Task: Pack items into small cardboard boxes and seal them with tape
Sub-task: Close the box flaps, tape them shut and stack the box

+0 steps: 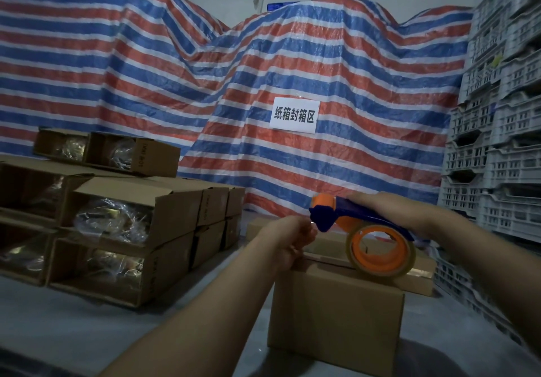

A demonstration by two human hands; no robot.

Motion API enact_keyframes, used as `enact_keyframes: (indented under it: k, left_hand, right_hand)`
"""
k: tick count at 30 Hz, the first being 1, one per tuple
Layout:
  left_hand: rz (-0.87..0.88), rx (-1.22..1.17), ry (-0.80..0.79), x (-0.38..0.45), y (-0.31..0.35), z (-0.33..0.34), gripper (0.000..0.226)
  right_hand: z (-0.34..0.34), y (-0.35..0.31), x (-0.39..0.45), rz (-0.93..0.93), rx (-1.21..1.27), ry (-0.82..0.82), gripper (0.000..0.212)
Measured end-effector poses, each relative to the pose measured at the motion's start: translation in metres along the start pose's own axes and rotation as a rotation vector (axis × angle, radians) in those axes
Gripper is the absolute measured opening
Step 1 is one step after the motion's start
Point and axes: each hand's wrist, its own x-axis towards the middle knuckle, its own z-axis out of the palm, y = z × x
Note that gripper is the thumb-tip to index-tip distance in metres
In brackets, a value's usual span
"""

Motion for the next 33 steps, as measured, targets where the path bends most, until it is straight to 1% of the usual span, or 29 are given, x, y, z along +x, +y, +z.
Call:
enact_keyframes:
  k: [2,5,8,10,13,15,16,17,18,20,24,26,28,30,33]
  left_hand:
    - [-0.007,0.019,0.058,0.004,-0.002,-0.002,0.011]
    - [-0.011,-0.001,0.146,0.008,-0.005,-0.002,0.017]
    - [0.011,-0.085,0.259,0.011,-0.007,0.002,0.01]
    - [0.036,-0.134,0.301,0.012,-0.009,0.004,0.012]
    - [0.056,-0.208,0.359,0.01,-0.008,0.006,0.006]
    - [0.048,-0.203,0.392,0.012,-0.006,0.004,0.008]
    - [0.054,-0.165,0.409,0.012,-0.005,0.002,0.009]
    - [0.086,-0.072,0.424,0.014,-0.004,-0.002,0.006]
    - [0.148,0.069,0.431,0.016,-0.004,-0.008,0.003]
    - [0.256,0.315,0.414,0.016,-0.005,-0.023,0.007]
    - [0.258,0.532,0.38,0.014,-0.01,-0.041,0.012]
    - [0.243,0.5,0.338,0.015,-0.014,-0.042,0.018]
    - [0.219,0.424,0.308,0.015,-0.017,-0.043,0.021]
    - [0.192,0.379,0.3,0.014,-0.019,-0.046,0.021]
    - [0.145,0.301,0.28,0.012,-0.021,-0.048,0.017]
  right_hand:
    - [-0.008,-0.005,0.002,0.029,-0.057,-0.048,0.051]
    - [-0.024,0.002,0.0,0.099,-0.125,-0.098,0.053]
    - [-0.031,0.02,-0.001,0.158,-0.058,-0.134,0.06]
    - [-0.028,0.023,0.0,0.141,-0.086,-0.119,0.058]
    - [-0.022,0.01,0.003,0.105,-0.228,-0.105,0.052]
    - [-0.02,0.002,0.007,0.114,-0.314,-0.104,0.05]
    - [-0.018,-0.001,0.009,0.124,-0.348,-0.11,0.049]
    - [-0.016,-0.003,0.011,0.134,-0.372,-0.115,0.049]
    - [-0.015,-0.005,0.012,0.142,-0.388,-0.115,0.048]
    - [-0.012,-0.007,0.016,0.151,-0.396,-0.104,0.045]
    - [-0.007,-0.008,0.023,0.143,-0.432,-0.146,0.04]
    - [-0.005,-0.008,0.028,0.151,-0.378,-0.162,0.036]
    - [-0.004,-0.01,0.032,0.167,-0.418,-0.203,0.039]
    - [-0.003,-0.011,0.037,0.195,-0.44,-0.236,0.042]
    - [0.0,-0.012,0.043,0.25,-0.411,-0.237,0.042]
